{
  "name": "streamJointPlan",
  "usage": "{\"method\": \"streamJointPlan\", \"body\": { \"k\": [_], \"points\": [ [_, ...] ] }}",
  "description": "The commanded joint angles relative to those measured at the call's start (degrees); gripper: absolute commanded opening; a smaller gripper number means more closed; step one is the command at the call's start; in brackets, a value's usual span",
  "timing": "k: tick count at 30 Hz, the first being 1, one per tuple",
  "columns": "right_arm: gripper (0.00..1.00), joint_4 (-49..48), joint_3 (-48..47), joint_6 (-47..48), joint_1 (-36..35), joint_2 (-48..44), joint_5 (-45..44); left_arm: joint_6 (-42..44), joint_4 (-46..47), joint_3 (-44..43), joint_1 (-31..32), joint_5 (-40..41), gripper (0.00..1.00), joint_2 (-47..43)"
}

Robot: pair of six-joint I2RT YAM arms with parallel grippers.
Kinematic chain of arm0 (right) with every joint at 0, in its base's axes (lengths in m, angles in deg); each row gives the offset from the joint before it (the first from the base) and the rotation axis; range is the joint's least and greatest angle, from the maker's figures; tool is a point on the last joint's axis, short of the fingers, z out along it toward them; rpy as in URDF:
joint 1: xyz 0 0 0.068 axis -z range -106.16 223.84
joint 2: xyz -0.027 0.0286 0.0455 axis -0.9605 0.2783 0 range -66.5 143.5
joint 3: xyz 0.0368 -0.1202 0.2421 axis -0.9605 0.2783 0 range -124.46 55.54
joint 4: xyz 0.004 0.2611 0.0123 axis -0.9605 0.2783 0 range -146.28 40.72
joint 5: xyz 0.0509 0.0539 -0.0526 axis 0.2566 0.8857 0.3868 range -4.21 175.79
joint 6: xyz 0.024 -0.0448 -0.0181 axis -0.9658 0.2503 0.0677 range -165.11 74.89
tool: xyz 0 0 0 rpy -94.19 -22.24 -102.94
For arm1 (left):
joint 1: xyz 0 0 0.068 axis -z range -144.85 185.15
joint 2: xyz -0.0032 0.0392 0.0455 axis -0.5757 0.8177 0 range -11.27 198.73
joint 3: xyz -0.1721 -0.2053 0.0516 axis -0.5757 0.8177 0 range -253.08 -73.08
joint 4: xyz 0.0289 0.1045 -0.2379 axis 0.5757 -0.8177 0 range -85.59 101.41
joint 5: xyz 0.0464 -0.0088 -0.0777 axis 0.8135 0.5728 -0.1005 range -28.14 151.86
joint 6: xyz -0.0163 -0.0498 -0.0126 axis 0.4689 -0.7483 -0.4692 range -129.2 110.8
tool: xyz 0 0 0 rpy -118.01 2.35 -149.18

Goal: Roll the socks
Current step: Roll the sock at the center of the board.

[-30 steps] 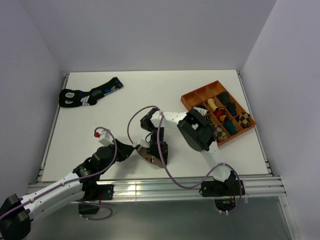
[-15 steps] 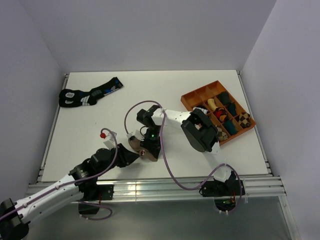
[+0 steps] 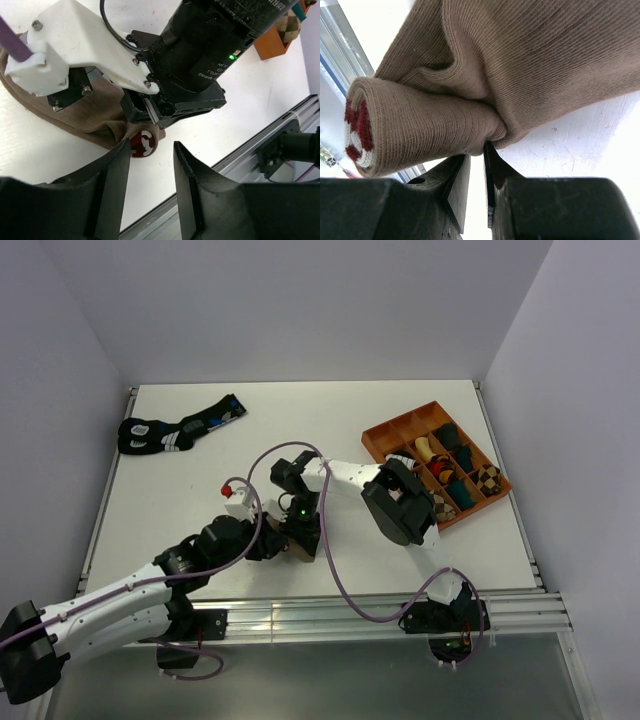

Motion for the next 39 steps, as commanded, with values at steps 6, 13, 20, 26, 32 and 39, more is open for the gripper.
{"method": "streamJointPlan", "body": {
  "k": [6,13,20,26,32,39],
  "points": [
    [0.23,-2.75,-2.07,0.28,-0.34,-0.66,-3.15,7.63,1.79,-2.6,0.42,-0.81,0.48,1.84],
    [0.23,-2.57,-2.24,0.45,-0.43,-0.31,-3.23,9.3,3.45,-3.22,0.51,-1.33,0.48,6.42],
    [0.23,-2.4,-2.16,0.54,-0.6,-0.31,-3.41,9.82,6.07,-2.69,0.51,-2.21,0.5,6.33],
    [0.23,-2.31,-1.98,0.63,-0.69,-0.22,-3.59,10.88,7.23,-3.21,0.42,-2.74,0.5,10.02],
    [0.23,-2.05,-1.8,0.8,-0.61,-0.31,-3.59,11.23,8.64,-3.13,0.51,-2.65,0.5,11.95],
    [0.23,-2.22,-1.8,0.54,-0.96,-0.05,-3.59,11.49,10.75,-2.51,0.42,-3.18,0.51,12.48]
  ]
}}
